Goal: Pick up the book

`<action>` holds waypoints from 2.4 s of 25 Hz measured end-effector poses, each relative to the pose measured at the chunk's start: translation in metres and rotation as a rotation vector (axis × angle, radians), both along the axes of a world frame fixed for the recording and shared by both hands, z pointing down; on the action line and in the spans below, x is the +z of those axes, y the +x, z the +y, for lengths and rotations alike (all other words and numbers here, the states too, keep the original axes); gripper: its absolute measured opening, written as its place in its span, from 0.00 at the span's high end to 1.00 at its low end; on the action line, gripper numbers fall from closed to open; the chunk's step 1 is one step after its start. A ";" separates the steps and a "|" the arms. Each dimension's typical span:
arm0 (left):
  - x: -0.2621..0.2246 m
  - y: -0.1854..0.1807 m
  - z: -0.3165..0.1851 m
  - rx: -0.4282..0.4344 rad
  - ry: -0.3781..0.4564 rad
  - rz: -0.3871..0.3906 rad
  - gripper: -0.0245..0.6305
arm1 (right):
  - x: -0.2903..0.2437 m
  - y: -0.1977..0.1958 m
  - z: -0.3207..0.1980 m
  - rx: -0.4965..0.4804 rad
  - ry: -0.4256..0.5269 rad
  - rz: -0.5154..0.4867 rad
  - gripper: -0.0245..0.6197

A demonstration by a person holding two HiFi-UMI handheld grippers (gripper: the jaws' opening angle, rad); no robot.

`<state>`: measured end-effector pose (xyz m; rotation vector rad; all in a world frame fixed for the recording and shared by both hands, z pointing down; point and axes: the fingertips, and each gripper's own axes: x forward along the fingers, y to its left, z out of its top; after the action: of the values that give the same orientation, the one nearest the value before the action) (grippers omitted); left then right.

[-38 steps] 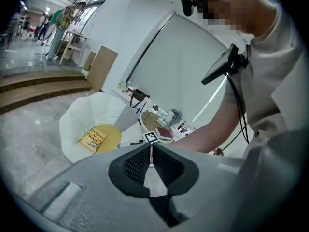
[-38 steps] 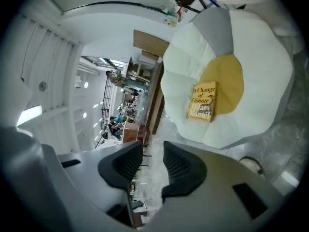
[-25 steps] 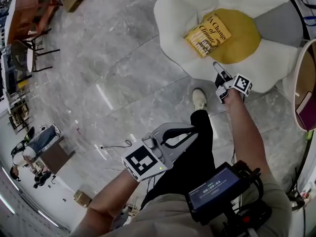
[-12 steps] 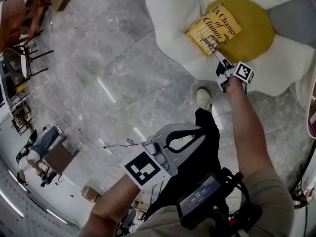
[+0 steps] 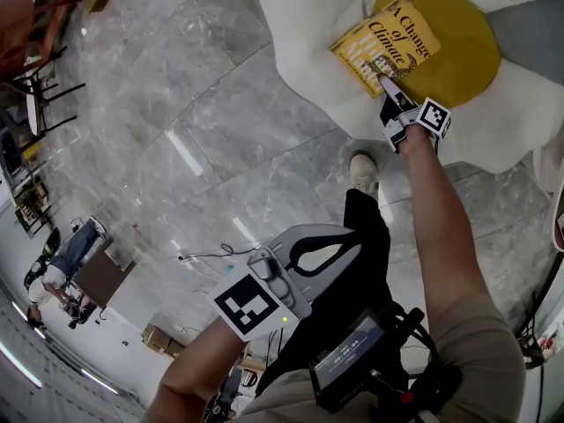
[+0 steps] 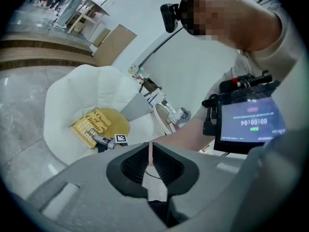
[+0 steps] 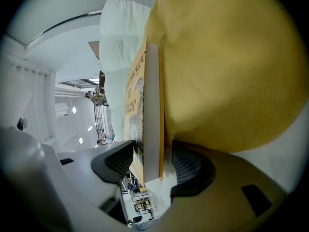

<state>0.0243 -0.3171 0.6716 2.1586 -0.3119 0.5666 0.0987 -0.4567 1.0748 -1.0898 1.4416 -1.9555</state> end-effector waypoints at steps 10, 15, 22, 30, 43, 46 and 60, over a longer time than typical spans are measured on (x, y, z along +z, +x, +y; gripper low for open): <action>-0.013 -0.007 0.003 -0.009 0.028 0.016 0.95 | -0.037 0.007 -0.017 0.074 0.005 0.018 0.69; -0.050 -0.010 -0.004 -0.019 0.055 0.024 0.95 | -0.077 0.018 -0.008 0.036 -0.024 0.073 0.72; -0.096 -0.016 0.010 -0.015 0.100 0.048 0.95 | -0.135 0.020 0.018 -0.035 -0.028 0.101 0.73; -0.155 -0.026 0.050 0.011 0.186 0.079 0.95 | -0.229 0.007 0.061 -0.118 0.018 0.109 0.73; -0.263 -0.061 0.143 0.015 0.284 0.120 0.95 | -0.412 -0.023 0.149 -0.095 0.132 0.111 0.73; -0.287 -0.071 0.170 0.004 0.308 0.130 0.95 | -0.452 -0.029 0.177 -0.095 0.155 0.121 0.73; -0.376 -0.113 0.263 -0.048 0.411 0.150 0.95 | -0.638 -0.066 0.302 -0.138 0.266 0.098 0.73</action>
<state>-0.0883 -0.0540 0.2958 2.5641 -0.4251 0.3302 0.0331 -0.1546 0.4371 -0.9996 1.8140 -1.7544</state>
